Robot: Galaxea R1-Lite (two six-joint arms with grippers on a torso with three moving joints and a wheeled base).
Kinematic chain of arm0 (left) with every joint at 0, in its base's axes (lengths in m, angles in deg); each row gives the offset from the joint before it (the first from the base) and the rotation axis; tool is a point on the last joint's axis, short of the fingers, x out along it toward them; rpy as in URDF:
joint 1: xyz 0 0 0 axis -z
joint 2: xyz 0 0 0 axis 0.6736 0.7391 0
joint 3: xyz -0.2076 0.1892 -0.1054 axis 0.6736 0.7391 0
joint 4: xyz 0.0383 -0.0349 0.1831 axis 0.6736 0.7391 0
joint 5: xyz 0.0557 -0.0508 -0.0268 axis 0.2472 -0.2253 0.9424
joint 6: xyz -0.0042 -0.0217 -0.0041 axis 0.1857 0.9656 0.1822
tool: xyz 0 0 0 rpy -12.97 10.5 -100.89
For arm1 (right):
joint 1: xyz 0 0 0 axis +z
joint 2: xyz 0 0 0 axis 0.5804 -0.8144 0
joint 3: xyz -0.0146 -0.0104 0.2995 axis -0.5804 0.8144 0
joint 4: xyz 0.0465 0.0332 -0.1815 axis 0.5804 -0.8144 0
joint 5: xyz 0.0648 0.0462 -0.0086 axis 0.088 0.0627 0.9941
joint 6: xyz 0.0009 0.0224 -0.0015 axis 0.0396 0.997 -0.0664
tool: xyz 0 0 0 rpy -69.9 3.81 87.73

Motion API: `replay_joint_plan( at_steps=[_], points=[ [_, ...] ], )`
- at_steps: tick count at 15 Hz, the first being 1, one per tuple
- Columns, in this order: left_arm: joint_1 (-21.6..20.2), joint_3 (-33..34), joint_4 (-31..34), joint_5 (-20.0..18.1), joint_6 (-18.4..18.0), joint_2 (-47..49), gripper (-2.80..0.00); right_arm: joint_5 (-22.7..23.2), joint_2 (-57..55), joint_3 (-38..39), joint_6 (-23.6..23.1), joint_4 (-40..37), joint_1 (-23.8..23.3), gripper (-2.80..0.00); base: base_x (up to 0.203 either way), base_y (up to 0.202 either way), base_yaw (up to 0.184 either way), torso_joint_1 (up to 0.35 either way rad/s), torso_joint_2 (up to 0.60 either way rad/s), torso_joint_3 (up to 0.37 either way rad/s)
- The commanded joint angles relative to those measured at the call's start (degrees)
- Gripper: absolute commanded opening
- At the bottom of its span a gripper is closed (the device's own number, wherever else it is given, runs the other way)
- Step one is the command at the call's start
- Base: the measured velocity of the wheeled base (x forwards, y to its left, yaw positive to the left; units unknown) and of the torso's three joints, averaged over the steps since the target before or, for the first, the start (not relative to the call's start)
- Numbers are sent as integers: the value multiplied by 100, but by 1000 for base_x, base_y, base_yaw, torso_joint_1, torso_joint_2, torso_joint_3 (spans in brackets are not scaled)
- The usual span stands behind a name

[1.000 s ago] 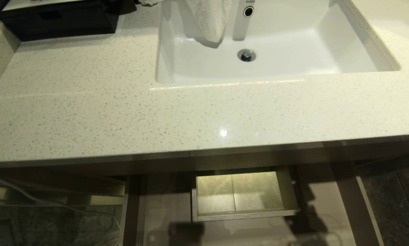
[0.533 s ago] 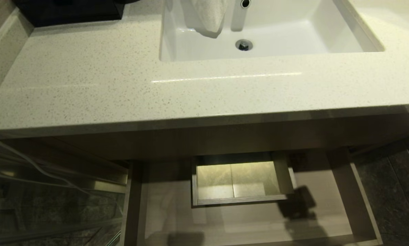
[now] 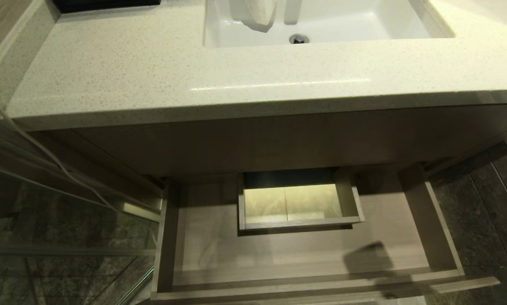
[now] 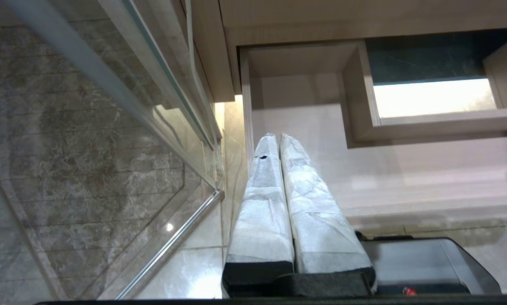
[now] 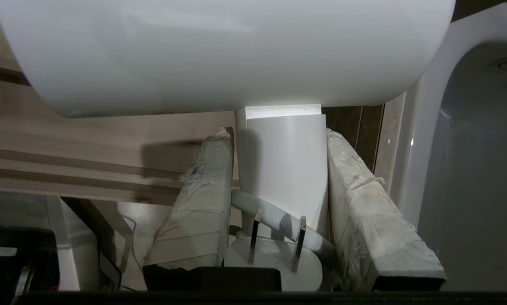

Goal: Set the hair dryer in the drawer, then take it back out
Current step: Put it into the drawer

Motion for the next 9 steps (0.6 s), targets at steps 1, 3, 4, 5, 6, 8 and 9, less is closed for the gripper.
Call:
replay_joint_plan(
  at_steps=[1, 3, 4, 5, 6, 8, 9],
  points=[
    [0, -1, -2, 2, 0, 0, -280, -13, -24, 21, -17, 4, -6, -280, 0, 0, 0, -177, 16, -157],
    [0, -4, -2, 2, 0, 0, -280, -13, -50, 83, -17, -31, -15, -280, 0, 0, 0, -74, 10, -64],
    [0, 5, -2, 2, 0, 0, -280, -13, -76, 91, -17, -40, -6, -280, 0, 0, 0, -19, 8, -33],
    [0, 5, -2, 2, 0, 0, -280, -13, -94, 116, -8, -41, -6, -280, 0, 0, 0, 0, 0, 0],
    [0, 4, -2, 2, 0, 0, -280, -21, -103, 135, -8, -40, -15, -280, 0, 0, 0, 0, 0, 0],
    [0, 5, -2, 2, 0, 0, -280, -13, -103, 144, -8, -31, -15, -280, 0, 0, 0, 0, 0, 0],
    [0, 5, -2, 2, 0, 0, -280, -13, -94, 155, 1, -31, -19, -280, 0, 0, 0, -42, 56, 33]
  ],
)
